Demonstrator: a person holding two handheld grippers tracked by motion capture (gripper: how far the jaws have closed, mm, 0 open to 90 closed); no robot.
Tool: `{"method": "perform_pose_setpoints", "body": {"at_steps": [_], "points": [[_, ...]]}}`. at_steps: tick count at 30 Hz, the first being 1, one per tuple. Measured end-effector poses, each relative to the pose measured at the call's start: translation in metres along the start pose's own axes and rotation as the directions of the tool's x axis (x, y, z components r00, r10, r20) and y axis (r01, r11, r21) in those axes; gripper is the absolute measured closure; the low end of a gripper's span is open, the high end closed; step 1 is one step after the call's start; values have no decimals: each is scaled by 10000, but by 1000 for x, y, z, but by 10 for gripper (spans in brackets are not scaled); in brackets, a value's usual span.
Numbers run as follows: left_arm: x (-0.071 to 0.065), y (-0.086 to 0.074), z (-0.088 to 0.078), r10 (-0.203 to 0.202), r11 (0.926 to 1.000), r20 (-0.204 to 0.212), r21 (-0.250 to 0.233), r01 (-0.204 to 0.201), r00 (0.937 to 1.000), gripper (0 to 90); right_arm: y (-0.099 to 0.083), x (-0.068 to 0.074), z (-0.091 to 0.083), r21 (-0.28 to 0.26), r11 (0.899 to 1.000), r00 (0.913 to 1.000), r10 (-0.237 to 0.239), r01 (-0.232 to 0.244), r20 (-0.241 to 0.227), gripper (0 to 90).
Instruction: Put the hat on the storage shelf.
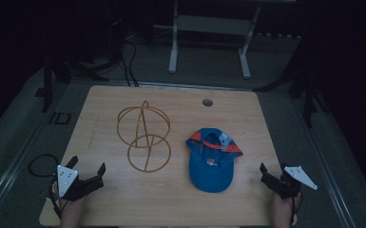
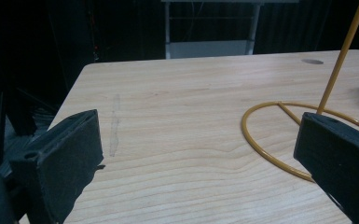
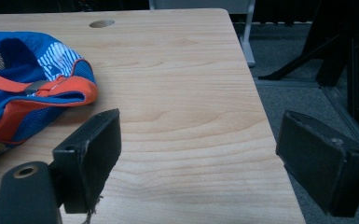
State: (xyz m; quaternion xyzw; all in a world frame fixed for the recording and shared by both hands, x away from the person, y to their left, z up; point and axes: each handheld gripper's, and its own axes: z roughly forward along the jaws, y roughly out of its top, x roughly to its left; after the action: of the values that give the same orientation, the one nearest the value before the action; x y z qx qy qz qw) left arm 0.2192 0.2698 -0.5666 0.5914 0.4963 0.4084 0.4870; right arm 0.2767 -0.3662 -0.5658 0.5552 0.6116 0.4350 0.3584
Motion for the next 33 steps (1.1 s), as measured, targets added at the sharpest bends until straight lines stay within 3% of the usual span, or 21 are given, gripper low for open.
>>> {"method": "perform_pose_setpoints", "body": {"at_steps": [6,9,14,18,22,27,33], "points": [[-1,0,1,-46,10000,-92,64,47,9999,16,0,3,0,25,10000,9999,-12,12,-125,139],[-1,-1,2,-212,9997,-204,109,215,9996,16,0,5,1,95,9999,9999,-127,126,65,140],[-2,-1,3,-179,9994,-329,298,189,9993,16,1,4,5,913,9958,9994,79,-48,-334,141],[-2,-1,3,-175,9991,-300,385,186,9994,17,4,7,6,1263,9919,9977,-14,99,-671,141],[-2,-1,3,-256,9988,-291,405,268,9992,17,12,12,8,1651,9857,9915,-129,343,-1294,141],[-2,-1,3,-200,9986,-158,485,208,9997,17,30,18,9,1906,9802,9755,-111,541,-2199,141],[-6,0,3,-518,9982,322,305,508,9981,17,55,23,12,2227,9704,9664,-343,931,-2547,132]]}}
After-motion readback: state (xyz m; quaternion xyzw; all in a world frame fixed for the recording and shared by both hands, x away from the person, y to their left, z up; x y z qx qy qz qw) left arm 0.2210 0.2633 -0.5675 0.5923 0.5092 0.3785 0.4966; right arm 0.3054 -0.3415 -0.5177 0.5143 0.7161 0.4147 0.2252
